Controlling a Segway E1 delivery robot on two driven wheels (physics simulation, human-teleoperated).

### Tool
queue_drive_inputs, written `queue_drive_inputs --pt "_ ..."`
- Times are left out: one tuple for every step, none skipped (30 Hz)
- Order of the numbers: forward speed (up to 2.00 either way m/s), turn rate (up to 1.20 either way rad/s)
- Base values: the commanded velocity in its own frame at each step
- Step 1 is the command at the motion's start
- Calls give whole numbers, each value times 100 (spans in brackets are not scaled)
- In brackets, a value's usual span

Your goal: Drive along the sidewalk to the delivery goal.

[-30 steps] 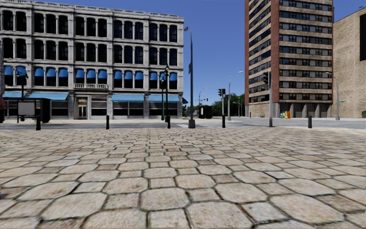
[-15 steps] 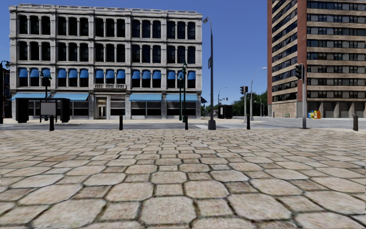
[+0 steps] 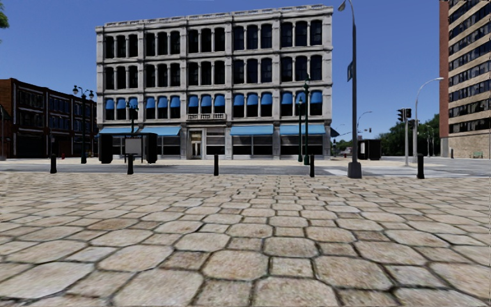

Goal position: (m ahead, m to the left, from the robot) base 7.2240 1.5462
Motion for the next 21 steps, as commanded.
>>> queue_drive_inputs --pt "195 56" --pt "195 56" --pt "195 56" --pt "195 56" --pt "195 56" --pt "195 56" --pt "195 56" --pt "195 56" --pt "195 56" --pt "195 57" --pt "195 57" --pt "195 58" --pt "195 58" --pt "195 58" --pt "195 60" --pt "195 60" --pt "195 60" --pt "195 60" --pt "195 60" --pt "195 60" --pt "195 60"
